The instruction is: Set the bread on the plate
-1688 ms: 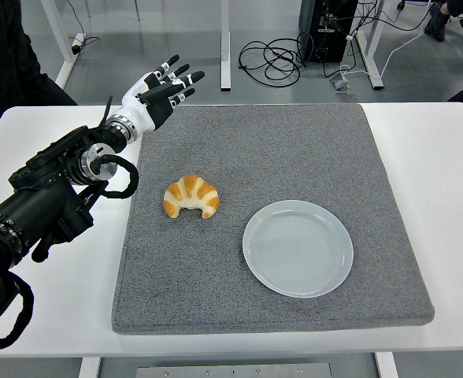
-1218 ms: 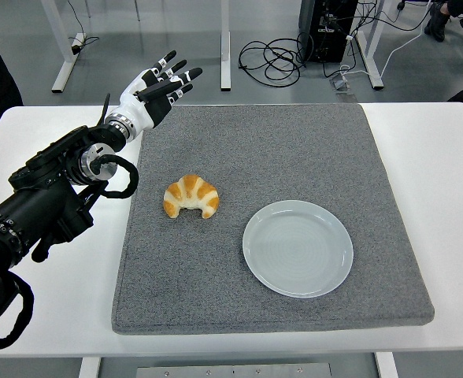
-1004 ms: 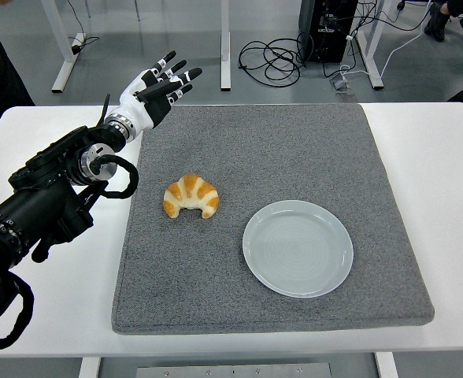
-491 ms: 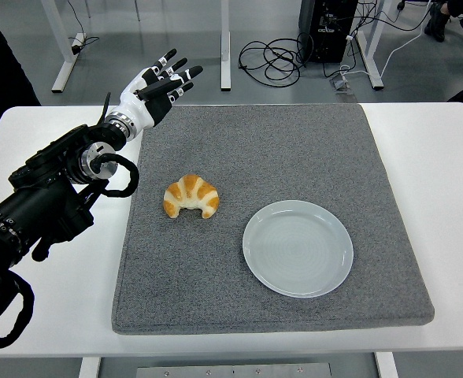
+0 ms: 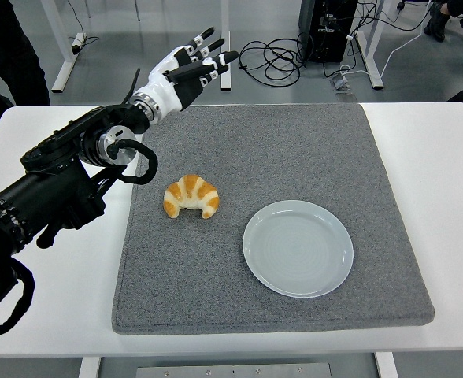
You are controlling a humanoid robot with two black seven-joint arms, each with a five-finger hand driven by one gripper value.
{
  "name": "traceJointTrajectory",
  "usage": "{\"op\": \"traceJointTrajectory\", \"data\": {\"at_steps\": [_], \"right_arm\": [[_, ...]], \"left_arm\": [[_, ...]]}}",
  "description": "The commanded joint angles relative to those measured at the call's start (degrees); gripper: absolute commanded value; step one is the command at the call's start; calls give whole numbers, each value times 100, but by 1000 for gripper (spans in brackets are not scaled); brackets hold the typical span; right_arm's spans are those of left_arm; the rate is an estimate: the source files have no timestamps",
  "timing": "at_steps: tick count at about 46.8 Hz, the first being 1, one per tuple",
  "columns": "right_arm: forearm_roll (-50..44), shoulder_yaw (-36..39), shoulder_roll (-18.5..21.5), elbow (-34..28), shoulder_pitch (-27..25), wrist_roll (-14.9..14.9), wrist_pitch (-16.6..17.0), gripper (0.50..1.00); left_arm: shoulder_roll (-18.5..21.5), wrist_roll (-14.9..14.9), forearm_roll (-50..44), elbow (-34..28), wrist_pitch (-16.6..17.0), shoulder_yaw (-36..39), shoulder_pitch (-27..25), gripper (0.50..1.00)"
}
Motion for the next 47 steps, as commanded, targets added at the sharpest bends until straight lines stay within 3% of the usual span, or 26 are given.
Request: {"op": "traceJointTrajectory", "data": {"at_steps": [1,9,20,26,36,47], "right_arm": [[3,-1,0,0,2,0,0,1000],[-5,-1,0,0,2,0,0,1000],[-5,-1,0,0,2,0,0,1000],[-5,-1,0,0,2,0,0,1000],[-5,-1,0,0,2,0,0,1000],[-5,-1,0,0,2,0,0,1000]], "left_arm": [[391,-15,8,-325,-25,505,-61,981],[1218,12,95,-1494,1,1112,-157,983],[2035,38,1343,-2505,45,1148,-96,983],[2360,64,1449,-2936,115,946,-96,983],[3072,55,2239,-3745,678,1034,-149,981],[3600,161,2977,-4158,608,1209,-114,983]]}}
